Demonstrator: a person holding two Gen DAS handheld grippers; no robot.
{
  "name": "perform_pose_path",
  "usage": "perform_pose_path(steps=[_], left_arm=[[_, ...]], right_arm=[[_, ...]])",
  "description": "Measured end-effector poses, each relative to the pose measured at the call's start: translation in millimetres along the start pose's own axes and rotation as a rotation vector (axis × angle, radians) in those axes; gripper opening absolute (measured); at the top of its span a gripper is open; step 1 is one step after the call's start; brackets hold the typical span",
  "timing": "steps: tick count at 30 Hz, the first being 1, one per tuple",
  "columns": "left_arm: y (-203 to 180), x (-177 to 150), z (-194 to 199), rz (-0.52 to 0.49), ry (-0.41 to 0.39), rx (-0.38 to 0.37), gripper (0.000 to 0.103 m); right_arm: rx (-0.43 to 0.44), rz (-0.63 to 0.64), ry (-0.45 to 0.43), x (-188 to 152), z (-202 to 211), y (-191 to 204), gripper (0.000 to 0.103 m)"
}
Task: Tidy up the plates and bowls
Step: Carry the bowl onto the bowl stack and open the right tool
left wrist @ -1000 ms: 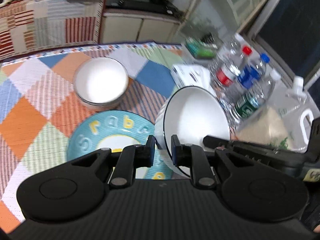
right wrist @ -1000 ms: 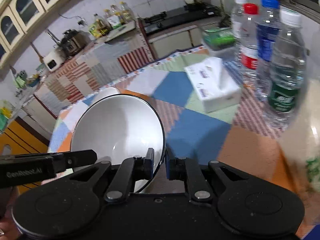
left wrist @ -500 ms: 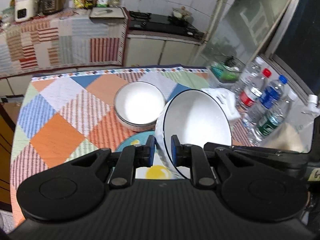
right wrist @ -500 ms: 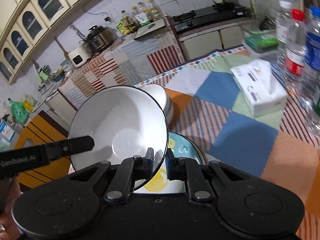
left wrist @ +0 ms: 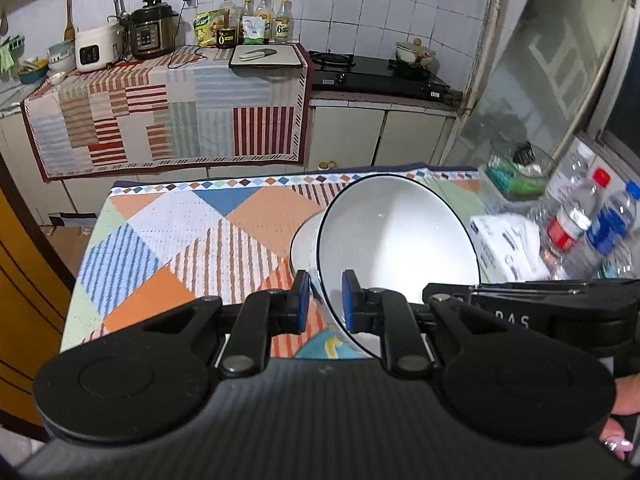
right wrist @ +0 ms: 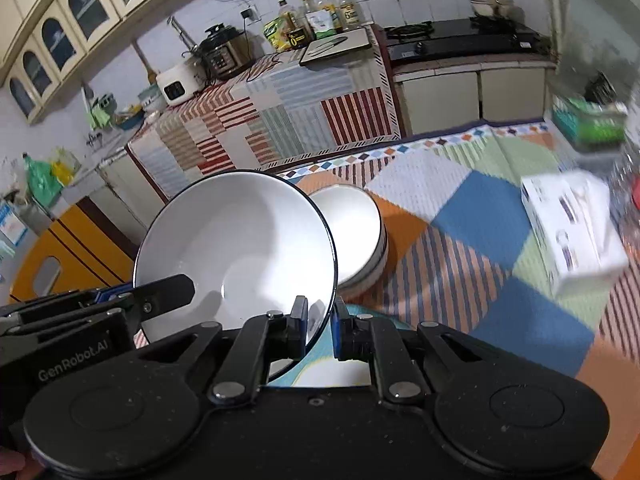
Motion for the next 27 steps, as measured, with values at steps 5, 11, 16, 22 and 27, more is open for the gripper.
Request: perform_pose_path(steps=[5, 11, 16, 22, 27], left_arm=[[23, 3, -28, 0.085, 0.017, -0.031, 0.015], [40, 0, -69, 0.174, 0.080, -0.082, 0.015], [36, 7, -98, 0.110, 0.118, -0.059, 0.015], [32, 13, -123, 0.053, 0.180, -0.043, 0.015], [31, 7, -133, 0.027, 0.220, -0.035, 0.015]], right_arm=[[-0.031, 0.076, 0.039, 26, -21, 6, 0.015], [-0.088, 0.162, 0.084, 38, -46, 11, 0.015], [-0.124, 0.215, 0.082, 44, -66, 6, 0.015], [-0.165, 0.295, 0.034, 47, -81, 4, 0.016], [-0.185, 0.350, 0.024, 45, -88, 4, 0.015]])
Point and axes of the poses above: each gripper's, at about its wrist camera, not at the fingertips, and z roughly against the way its jaws point, y to its left, x to its top, the point moved 5 cm from there along -z, roughly the way its jaws point, and after that the axes turned 3 degrees about z, right-handed, at the moved point
